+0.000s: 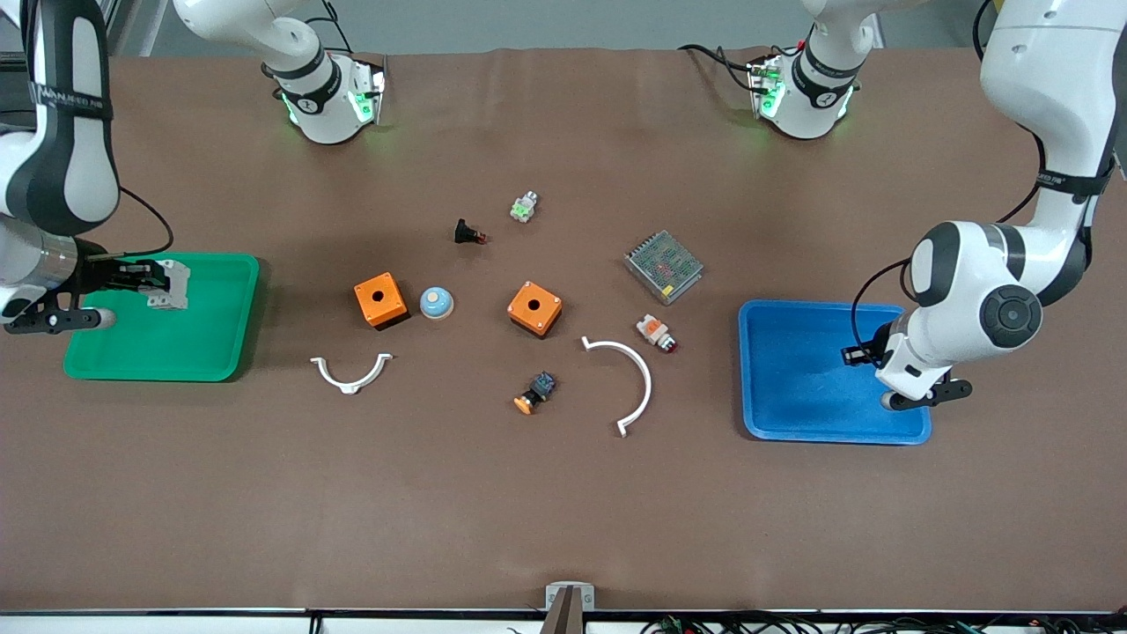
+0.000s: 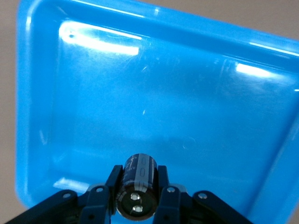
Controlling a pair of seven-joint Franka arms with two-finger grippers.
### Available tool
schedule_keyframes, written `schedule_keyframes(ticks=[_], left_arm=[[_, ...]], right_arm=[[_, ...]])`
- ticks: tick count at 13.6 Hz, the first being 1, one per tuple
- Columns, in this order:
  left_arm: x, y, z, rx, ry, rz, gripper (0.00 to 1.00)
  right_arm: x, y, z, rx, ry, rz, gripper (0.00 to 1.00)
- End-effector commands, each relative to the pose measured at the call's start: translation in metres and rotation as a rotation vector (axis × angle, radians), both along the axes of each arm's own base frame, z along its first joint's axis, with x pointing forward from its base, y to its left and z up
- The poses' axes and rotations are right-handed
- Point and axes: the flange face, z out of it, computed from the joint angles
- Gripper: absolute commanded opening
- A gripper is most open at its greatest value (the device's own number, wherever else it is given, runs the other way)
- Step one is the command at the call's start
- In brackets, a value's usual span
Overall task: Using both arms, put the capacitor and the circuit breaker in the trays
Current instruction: 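Carry the breaker to the green tray while the left gripper carries the capacitor, then lower the breaker into the green tray while the left gripper releases the capacitor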
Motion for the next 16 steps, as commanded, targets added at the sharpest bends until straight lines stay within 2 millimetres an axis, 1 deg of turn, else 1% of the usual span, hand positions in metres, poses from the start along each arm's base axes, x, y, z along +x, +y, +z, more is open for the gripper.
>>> schedule_keyframes(ticks=[1, 3, 4, 5, 6, 7, 8, 9, 10, 12, 14, 15, 16], left_arm=[[-0.006, -0.001, -0.03, -0.016, -0.011, -0.037, 0.06], [-0.003, -0.003, -0.032, -0.019, -0.019, -0.039, 0.16], [-0.002, -0.005, -0.033, -0.02, -0.022, -0.041, 0.24], [0.003, -0.006, -0.036, -0.024, -0.031, -0.041, 0.34], [0.006, -0.005, -0.039, -0.027, -0.034, -0.039, 0.38], [0.011, -0.006, -0.041, -0.031, -0.039, -0.038, 0.53], [0.013, -0.008, -0.04, -0.031, -0.044, -0.037, 0.79], [0.015, -0.007, -0.035, -0.029, -0.053, -0.037, 0.99], [0.017, -0.005, -0.023, -0.024, -0.066, -0.035, 1.0], [0.023, -0.011, 0.033, -0.006, -0.117, -0.045, 1.0], [0.031, -0.01, 0.097, 0.015, -0.184, -0.052, 1.0], [0.037, -0.008, 0.131, 0.024, -0.227, -0.061, 1.0], [0.038, -0.007, 0.158, 0.034, -0.238, -0.082, 1.0]], right_arm=[[-0.014, -0.017, -0.029, -0.018, 0.018, 0.011, 0.12], [-0.013, -0.031, -0.049, -0.051, 0.024, 0.043, 0.12], [-0.012, -0.037, -0.057, -0.07, 0.022, 0.053, 0.12], [-0.012, -0.046, -0.06, -0.077, 0.015, 0.058, 0.12], [-0.014, -0.054, -0.063, -0.067, 0.008, 0.056, 0.12], [-0.016, -0.059, -0.073, -0.045, 0.009, 0.04, 0.12], [-0.019, -0.069, -0.084, -0.023, 0.006, 0.042, 0.12], [-0.019, -0.075, -0.095, -0.008, -0.008, 0.059, 0.12], [-0.019, -0.08, -0.105, 0.003, -0.015, 0.06, 0.12], [-0.021, -0.089, -0.126, 0.017, -0.023, 0.046, 0.12], [-0.023, -0.1, -0.143, 0.021, -0.036, 0.046, 0.13], [-0.022, -0.102, -0.147, 0.025, -0.046, 0.042, 0.13], [-0.021, -0.104, -0.149, 0.025, -0.053, 0.039, 0.13]])
